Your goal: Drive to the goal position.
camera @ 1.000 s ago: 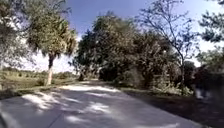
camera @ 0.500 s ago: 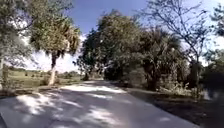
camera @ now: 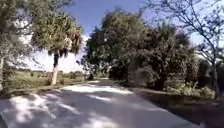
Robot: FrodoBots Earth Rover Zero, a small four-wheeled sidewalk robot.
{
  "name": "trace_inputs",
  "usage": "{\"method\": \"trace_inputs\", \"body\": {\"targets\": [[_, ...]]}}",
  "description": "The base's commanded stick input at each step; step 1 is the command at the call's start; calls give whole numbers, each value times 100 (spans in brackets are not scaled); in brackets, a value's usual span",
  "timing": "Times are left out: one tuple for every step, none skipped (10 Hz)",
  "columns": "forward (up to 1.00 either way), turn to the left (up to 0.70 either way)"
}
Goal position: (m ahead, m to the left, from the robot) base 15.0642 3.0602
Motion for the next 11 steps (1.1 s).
{"method": "trace_inputs", "body": {"targets": [[70, 0], [70, 0], [70, 0], [70, 0], [70, 0], [70, 0], [70, 0], [70, 0], [70, 0], [70, 0], [70, 0]]}}
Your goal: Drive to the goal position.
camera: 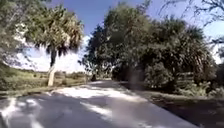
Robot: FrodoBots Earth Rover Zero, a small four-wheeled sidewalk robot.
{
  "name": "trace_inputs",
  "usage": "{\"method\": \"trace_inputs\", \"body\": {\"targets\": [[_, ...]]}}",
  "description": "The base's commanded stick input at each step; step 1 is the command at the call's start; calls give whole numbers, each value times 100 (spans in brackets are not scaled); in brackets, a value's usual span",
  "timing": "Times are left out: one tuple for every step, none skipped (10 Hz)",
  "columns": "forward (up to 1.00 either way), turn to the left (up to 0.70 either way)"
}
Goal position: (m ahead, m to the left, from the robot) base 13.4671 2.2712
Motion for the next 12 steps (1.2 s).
{"method": "trace_inputs", "body": {"targets": [[70, 0], [70, 0], [70, 0], [70, 0], [70, 0], [70, 0], [70, 0], [70, 0], [70, 0], [70, 0], [70, 0], [70, 0]]}}
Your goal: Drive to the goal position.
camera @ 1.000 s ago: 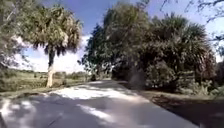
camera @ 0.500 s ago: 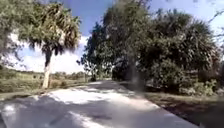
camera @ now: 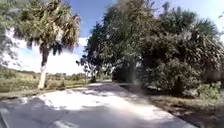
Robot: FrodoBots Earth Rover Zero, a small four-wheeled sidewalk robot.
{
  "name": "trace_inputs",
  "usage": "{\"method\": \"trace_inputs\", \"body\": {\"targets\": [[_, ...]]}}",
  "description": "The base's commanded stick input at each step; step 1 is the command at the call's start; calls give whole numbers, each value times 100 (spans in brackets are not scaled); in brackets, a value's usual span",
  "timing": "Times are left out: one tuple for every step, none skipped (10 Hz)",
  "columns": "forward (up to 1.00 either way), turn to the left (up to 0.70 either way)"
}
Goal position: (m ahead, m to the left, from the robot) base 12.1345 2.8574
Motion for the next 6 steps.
{"method": "trace_inputs", "body": {"targets": [[70, 0], [70, 0], [70, 0], [70, 1], [70, 11], [70, 13]]}}
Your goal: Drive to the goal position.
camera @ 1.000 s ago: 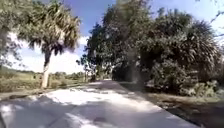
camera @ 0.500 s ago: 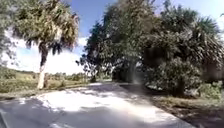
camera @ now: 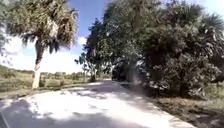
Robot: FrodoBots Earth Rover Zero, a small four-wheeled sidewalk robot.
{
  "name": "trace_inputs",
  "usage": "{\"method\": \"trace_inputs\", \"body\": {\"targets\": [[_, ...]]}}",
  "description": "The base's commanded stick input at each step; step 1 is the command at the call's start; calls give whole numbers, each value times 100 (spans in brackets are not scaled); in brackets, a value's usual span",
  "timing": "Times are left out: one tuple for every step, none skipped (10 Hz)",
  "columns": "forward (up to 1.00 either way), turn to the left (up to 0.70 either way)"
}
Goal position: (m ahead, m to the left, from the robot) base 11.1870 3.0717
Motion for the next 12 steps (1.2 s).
{"method": "trace_inputs", "body": {"targets": [[70, 3], [70, 0], [70, 0], [70, 0], [70, 0], [70, 0], [70, 0], [70, 0], [70, 0], [70, 0], [70, 0], [70, 0]]}}
